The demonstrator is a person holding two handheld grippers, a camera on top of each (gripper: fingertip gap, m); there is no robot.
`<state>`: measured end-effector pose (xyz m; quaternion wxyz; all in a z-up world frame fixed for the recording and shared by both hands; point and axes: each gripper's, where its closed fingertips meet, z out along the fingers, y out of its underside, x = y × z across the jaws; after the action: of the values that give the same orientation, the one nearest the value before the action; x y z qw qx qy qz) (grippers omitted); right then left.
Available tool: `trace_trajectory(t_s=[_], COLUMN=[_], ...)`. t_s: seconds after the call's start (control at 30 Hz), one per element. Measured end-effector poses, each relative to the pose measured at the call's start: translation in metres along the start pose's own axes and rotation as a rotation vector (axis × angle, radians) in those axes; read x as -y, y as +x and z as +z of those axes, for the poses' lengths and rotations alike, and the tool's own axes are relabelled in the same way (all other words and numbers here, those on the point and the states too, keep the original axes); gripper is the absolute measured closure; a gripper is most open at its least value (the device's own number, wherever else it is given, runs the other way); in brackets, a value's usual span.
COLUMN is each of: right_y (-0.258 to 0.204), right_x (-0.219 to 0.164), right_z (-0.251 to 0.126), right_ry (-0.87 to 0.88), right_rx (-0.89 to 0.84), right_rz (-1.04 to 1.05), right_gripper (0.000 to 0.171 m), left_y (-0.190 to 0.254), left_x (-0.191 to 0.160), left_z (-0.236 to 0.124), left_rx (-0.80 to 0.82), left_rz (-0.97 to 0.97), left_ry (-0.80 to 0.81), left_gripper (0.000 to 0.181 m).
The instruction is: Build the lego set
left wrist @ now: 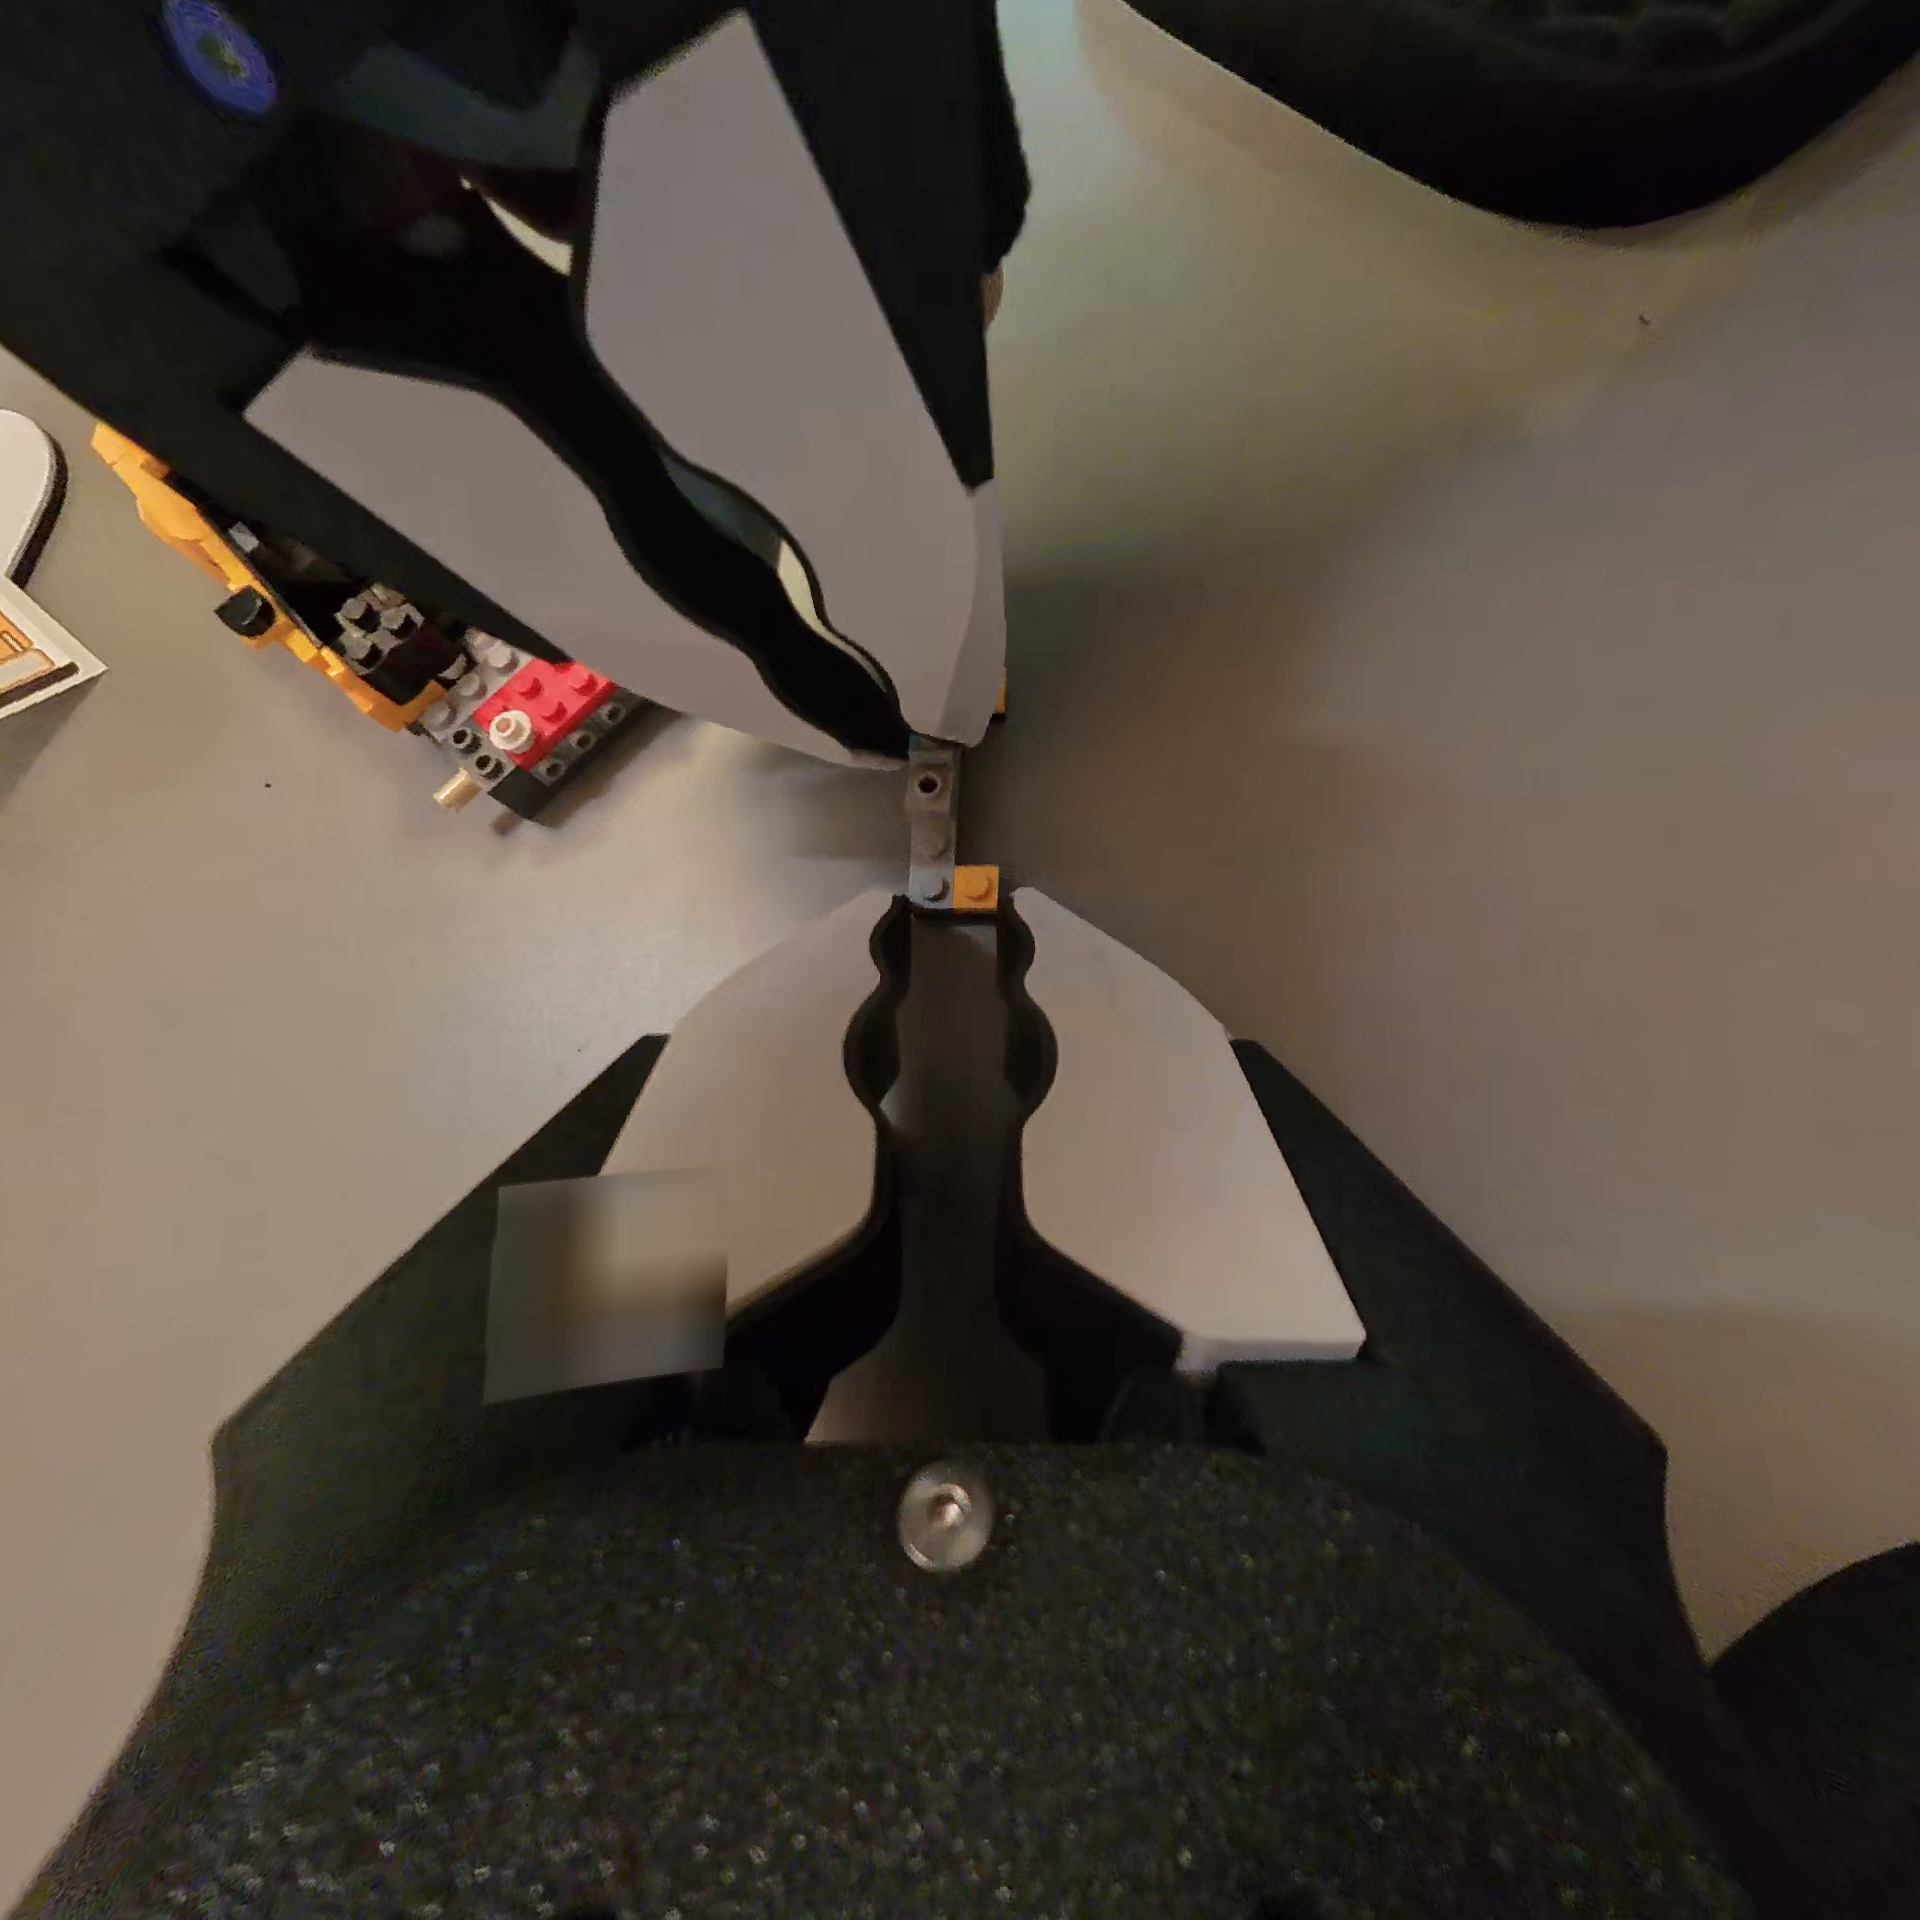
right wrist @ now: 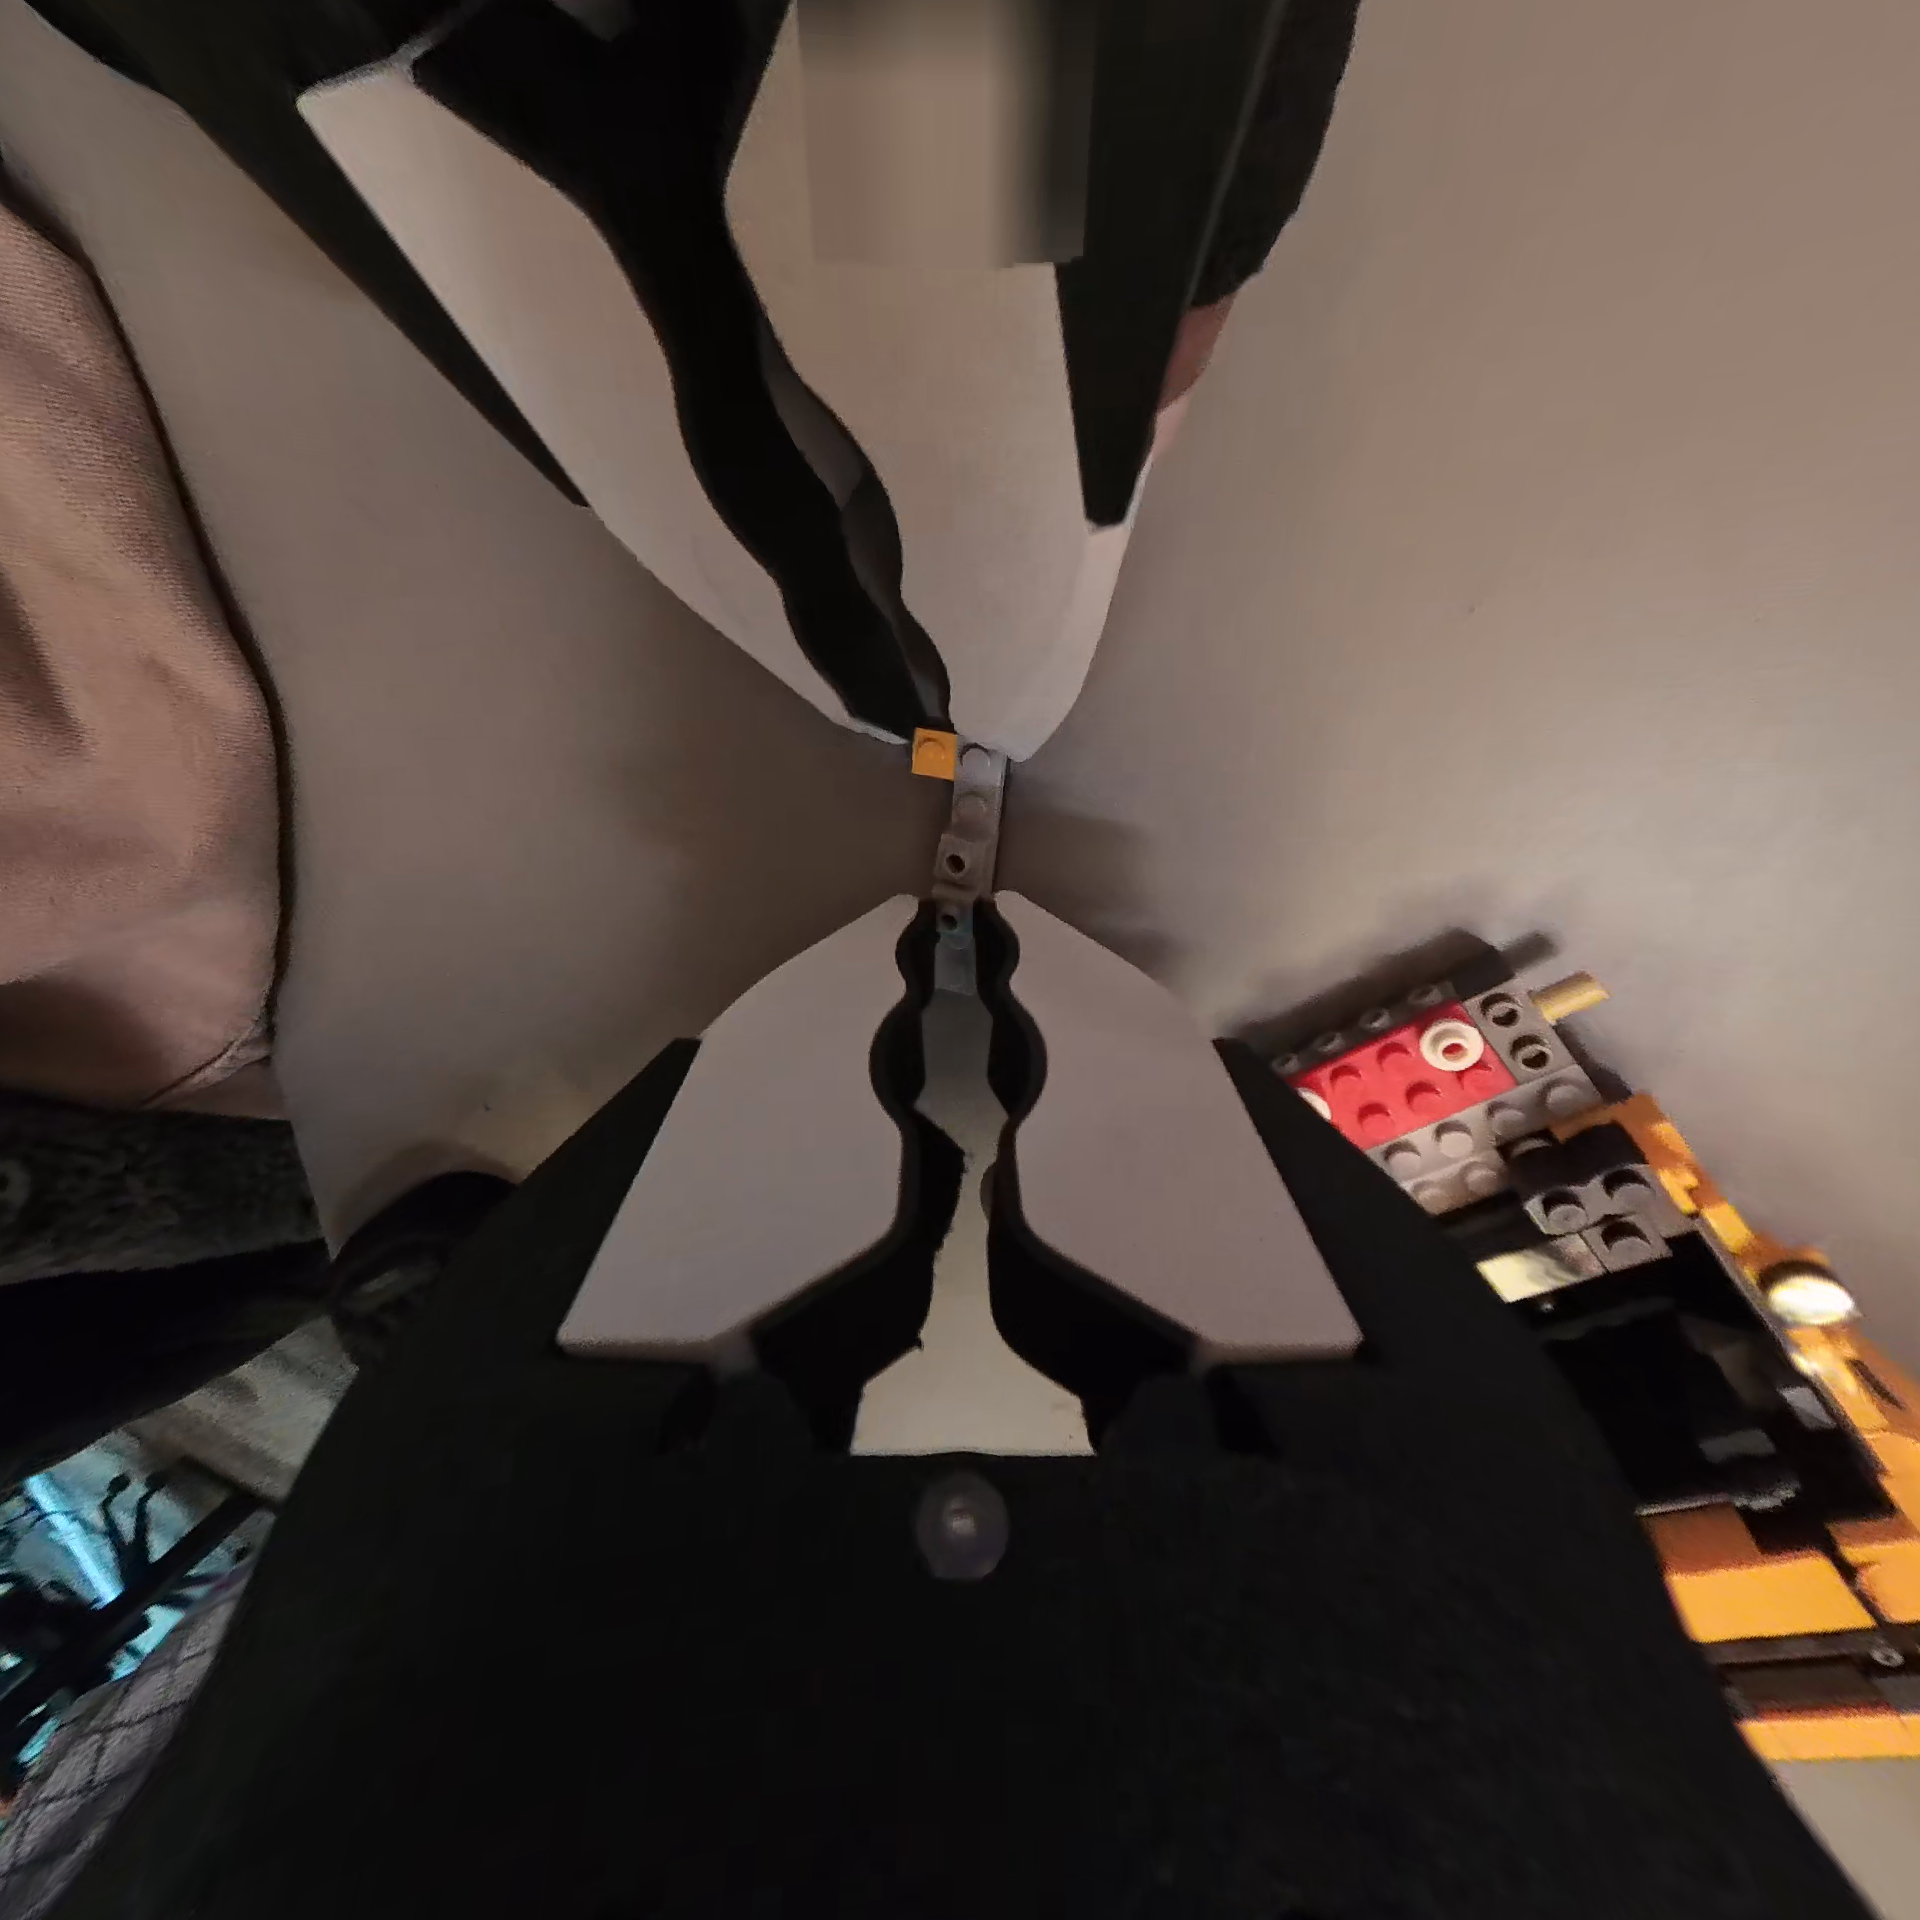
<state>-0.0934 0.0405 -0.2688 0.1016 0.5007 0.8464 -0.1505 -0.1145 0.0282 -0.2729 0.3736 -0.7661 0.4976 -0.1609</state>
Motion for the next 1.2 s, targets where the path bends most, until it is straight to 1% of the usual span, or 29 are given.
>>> trace_trajectory(t_s=[0.03,0.33,0.47,0.7,0.8,0.87,0.93,1.1,1.2], right_y=[0.000,0.001,0.001,0.001,0.002,0.000,-0.006,-0.005,-0.004], right_x=[0.000,0.002,0.002,0.003,0.004,0.005,0.006,-0.003,0.003], right_z=[0.000,0.002,0.002,0.002,0.000,-0.003,-0.009,-0.011,-0.007], right_ry=[-0.007,-0.060,-0.058,-0.030,0.037,0.101,0.186,0.326,0.399], right_rx=[0.008,0.083,0.079,0.013,-0.069,-0.113,-0.138,-0.290,-0.370], right_rz=[0.010,0.098,0.103,0.070,0.012,-0.008,-0.016,0.014,0.012], right_gripper=[0.164,0.164,0.164,0.164,0.163,0.151,0.145,0.144,0.147], left_y=[0.000,0.000,0.000,0.000,0.000,0.000,0.000,0.000,0.000], left_x=[0.000,0.000,0.000,0.000,0.000,0.000,0.000,0.001,0.001], left_z=[0.000,0.000,0.000,0.000,0.000,-0.001,0.000,-0.001,-0.001], left_rx=[0.000,-0.001,-0.001,0.004,0.005,0.007,0.009,0.002,-0.002], left_rz=[0.000,-0.003,-0.002,0.005,0.002,0.008,0.010,-0.001,-0.005], left_ry=[0.000,0.001,0.001,-0.001,-0.001,0.001,0.001,0.006,0.009], left_gripper=[0.166,0.166,0.166,0.166,0.165,0.166,0.166,0.166,0.166])
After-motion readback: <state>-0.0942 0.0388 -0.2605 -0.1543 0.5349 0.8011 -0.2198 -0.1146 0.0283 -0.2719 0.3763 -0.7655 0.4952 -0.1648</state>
